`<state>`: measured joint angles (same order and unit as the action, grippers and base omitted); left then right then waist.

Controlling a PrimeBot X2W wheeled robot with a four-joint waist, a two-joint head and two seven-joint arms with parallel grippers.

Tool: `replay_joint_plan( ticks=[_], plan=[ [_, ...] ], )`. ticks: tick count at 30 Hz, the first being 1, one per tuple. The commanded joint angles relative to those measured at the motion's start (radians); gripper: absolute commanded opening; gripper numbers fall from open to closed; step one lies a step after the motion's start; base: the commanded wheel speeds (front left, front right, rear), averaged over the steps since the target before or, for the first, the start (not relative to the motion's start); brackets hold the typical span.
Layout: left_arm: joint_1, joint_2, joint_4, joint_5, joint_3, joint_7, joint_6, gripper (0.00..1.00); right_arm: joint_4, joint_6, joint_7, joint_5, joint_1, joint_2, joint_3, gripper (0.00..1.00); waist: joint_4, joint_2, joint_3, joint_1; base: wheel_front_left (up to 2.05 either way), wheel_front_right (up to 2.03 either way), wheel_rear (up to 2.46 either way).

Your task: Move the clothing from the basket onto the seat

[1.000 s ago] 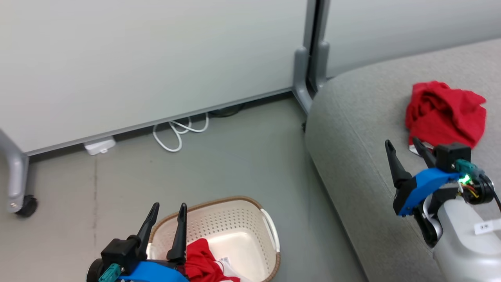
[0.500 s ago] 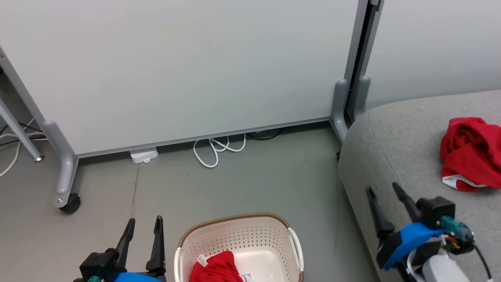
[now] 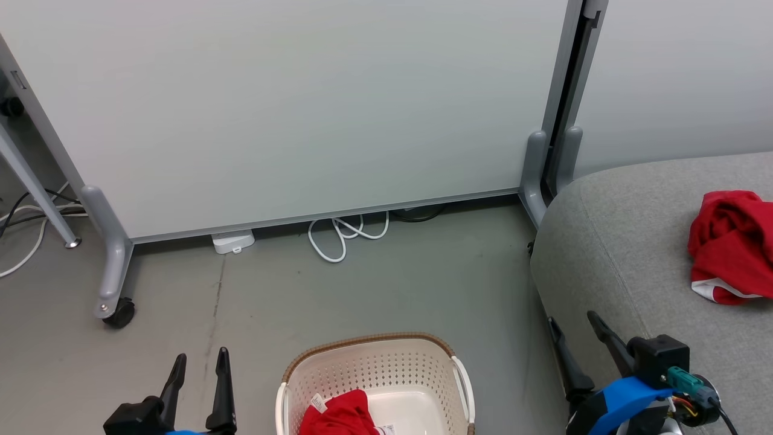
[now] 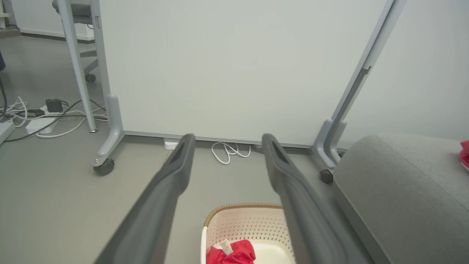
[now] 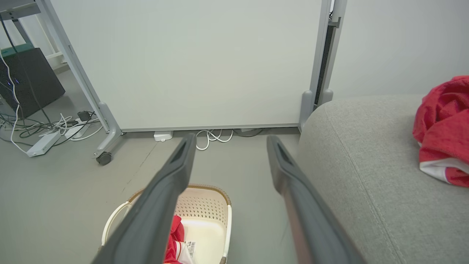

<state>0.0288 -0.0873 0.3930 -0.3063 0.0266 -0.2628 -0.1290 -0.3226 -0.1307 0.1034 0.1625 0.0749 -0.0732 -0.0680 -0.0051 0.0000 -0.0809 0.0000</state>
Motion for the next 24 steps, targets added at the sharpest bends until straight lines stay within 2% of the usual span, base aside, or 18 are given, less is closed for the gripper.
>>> replay_joint_plan(
  ticks=[1,12,24],
  plan=[
    [0.011,-0.004,-0.001,0.006,-0.004,-0.004,-0.002,1.00,0.013,0.000,-0.004,-0.003,-0.018,0.003,0.004,1.00,0.001,0.0000,0.001,0.0000,0.00,0.00,0.00],
    [0.008,0.002,-0.004,0.007,-0.002,-0.004,-0.002,1.00,0.070,0.000,-0.034,-0.006,-0.046,0.017,0.023,1.00,-0.002,0.0000,0.010,0.0000,0.00,0.00,0.00],
    [0.021,0.007,-0.003,0.000,-0.005,-0.004,-0.002,1.00,0.080,0.000,-0.042,0.001,-0.041,0.022,0.013,1.00,-0.024,0.0000,0.021,0.0000,0.00,0.00,0.00]
  ],
)
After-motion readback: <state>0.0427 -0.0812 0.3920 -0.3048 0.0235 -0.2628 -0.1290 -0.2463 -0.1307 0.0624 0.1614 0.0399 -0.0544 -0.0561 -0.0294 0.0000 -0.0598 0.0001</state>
